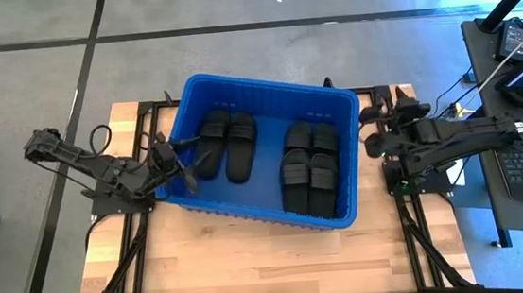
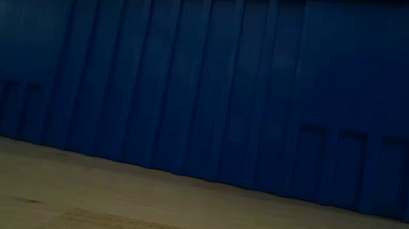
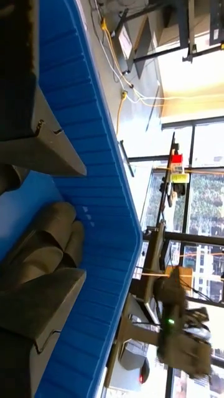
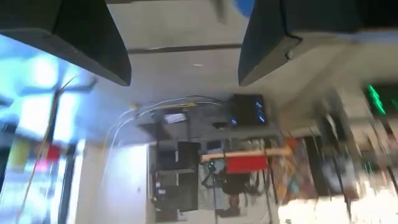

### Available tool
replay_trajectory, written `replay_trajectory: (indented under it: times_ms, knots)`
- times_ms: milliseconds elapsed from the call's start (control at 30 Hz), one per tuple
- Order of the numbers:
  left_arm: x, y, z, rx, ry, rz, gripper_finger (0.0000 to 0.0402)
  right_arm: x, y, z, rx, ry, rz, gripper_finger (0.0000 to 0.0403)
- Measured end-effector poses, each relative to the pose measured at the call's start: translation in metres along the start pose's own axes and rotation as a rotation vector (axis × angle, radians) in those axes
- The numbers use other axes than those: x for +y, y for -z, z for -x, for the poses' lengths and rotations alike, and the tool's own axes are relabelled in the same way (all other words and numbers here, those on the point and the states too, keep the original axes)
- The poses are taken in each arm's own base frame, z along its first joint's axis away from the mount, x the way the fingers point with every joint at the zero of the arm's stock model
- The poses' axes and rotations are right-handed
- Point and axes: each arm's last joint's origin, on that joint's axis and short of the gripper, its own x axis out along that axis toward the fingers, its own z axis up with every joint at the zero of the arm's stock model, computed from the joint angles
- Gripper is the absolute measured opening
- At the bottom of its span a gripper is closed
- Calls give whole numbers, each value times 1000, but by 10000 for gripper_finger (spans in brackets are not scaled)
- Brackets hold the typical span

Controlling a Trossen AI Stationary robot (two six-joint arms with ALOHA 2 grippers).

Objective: Pick and place slides into bin
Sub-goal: Return to Home Position

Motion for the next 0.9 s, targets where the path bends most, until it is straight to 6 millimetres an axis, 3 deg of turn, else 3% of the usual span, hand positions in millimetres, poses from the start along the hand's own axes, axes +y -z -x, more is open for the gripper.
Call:
replay_trajectory:
  times_ms: [133,267,333,400,500,600,733,900]
  knots:
    - [1,0,-1,-1,-11,1,248,12,-34,0,10,-5,-230,296]
    - [1,0,-2,-1,-13,2,248,23,-61,2,131,-123,-184,296]
    - [1,0,-2,-1,-13,1,248,34,-73,4,263,-348,-106,296]
    - [1,0,-2,-1,-12,1,248,48,-85,7,307,-678,-17,296]
    - [1,0,-2,-1,-12,1,248,61,-98,15,211,-1134,72,296]
    - [1,0,-2,-1,-12,1,248,65,-104,19,37,-1368,225,296]
    - [1,0,-2,6,10,-17,248,68,-91,6,-34,-1272,438,296]
    - [1,0,-2,5,7,-30,248,54,-77,-29,25,-1000,449,296]
